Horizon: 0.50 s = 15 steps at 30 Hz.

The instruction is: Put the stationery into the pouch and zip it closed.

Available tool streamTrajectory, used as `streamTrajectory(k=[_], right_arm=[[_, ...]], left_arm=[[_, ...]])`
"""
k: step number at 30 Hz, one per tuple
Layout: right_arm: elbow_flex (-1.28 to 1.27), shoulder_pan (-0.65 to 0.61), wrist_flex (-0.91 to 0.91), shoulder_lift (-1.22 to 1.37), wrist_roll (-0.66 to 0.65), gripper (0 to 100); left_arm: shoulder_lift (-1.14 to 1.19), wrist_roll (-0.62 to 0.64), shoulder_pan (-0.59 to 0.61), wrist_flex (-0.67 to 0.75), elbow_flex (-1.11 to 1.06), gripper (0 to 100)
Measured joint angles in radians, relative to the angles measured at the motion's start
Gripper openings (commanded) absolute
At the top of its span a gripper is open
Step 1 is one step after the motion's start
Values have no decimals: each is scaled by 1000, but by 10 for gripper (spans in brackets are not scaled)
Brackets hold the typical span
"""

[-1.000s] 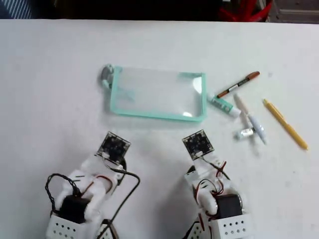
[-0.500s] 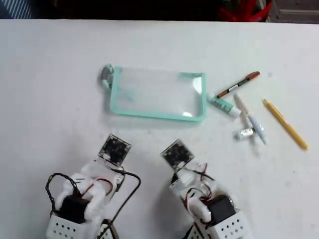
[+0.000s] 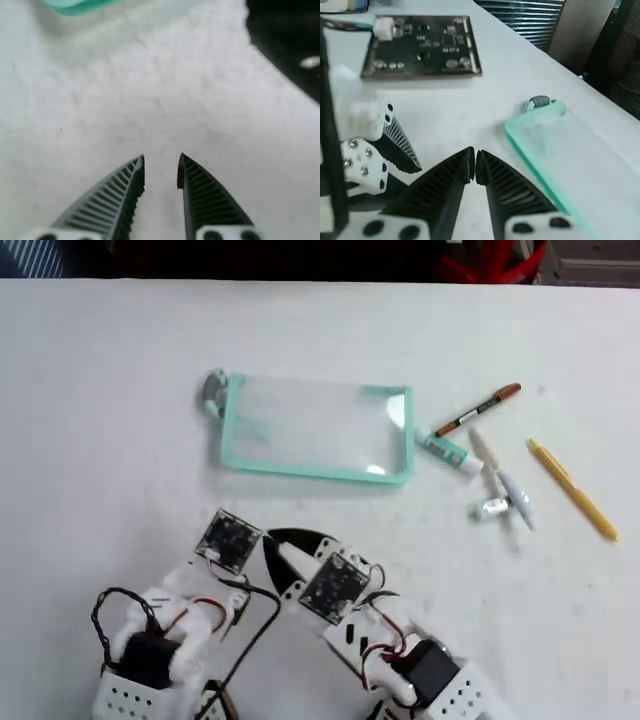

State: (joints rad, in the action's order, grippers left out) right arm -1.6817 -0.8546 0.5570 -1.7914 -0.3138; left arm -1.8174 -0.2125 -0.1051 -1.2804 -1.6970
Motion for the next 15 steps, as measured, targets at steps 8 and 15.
streamTrajectory(k=[8, 15], right_arm=[[0, -6, 71, 0, 0, 18], [0, 52, 74, 0, 0, 18]], left_arm=[[0, 0, 0, 0, 0, 121], [0, 0, 0, 0, 0, 121]])
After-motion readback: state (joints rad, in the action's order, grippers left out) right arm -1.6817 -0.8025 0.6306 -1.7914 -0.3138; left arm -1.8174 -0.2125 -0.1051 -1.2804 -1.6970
